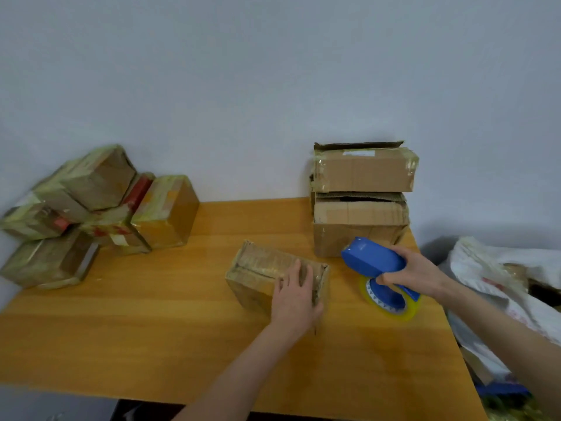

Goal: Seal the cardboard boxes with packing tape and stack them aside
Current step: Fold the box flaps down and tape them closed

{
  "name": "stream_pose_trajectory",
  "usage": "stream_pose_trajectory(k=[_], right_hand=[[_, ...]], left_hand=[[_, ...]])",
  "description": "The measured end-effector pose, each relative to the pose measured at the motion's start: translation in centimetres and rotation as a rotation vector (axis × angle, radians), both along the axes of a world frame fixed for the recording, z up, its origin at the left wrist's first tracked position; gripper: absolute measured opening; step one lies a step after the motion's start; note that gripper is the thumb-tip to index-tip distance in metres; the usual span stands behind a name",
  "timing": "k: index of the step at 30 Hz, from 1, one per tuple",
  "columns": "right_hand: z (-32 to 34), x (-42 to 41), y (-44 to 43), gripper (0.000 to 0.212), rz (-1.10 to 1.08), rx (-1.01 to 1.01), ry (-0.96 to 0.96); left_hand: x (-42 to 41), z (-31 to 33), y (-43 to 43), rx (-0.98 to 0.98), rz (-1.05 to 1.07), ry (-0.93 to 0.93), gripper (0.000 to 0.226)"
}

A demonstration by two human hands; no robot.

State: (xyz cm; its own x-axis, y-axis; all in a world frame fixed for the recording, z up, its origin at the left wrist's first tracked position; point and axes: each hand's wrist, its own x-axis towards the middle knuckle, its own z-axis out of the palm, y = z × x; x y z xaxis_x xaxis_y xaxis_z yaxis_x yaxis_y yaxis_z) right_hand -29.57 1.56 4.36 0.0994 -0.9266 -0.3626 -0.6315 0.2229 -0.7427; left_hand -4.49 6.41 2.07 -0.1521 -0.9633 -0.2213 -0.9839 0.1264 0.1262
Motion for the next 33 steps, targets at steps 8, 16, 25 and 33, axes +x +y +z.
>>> stream_pose_trajectory(k=[8, 16, 25, 33], right_hand=[[1.2, 1.4, -0.1, 0.057, -0.031, 0.074, -0.154], [4.0, 2.0, -0.8, 0.076, 0.058, 0.066, -0.372], [7.9, 3.3, -0.5, 0.077, 0.189, 0.023, -0.416], [8.1, 4.6, -0.3, 0.075, 0.283, 0.01, -0.289]], left_hand=[[7.8, 0.8, -1.6, 0.1, -0.221, -0.024, 0.067], [8.5, 1.3, -3.3, -0.003, -0.236, 0.073, 0.061], [2.9, 9.0, -3.6, 0.393, 0.572, 1.496, 0.047], [2.8, 9.3, -3.9, 0.345, 0.528, 1.459, 0.027]])
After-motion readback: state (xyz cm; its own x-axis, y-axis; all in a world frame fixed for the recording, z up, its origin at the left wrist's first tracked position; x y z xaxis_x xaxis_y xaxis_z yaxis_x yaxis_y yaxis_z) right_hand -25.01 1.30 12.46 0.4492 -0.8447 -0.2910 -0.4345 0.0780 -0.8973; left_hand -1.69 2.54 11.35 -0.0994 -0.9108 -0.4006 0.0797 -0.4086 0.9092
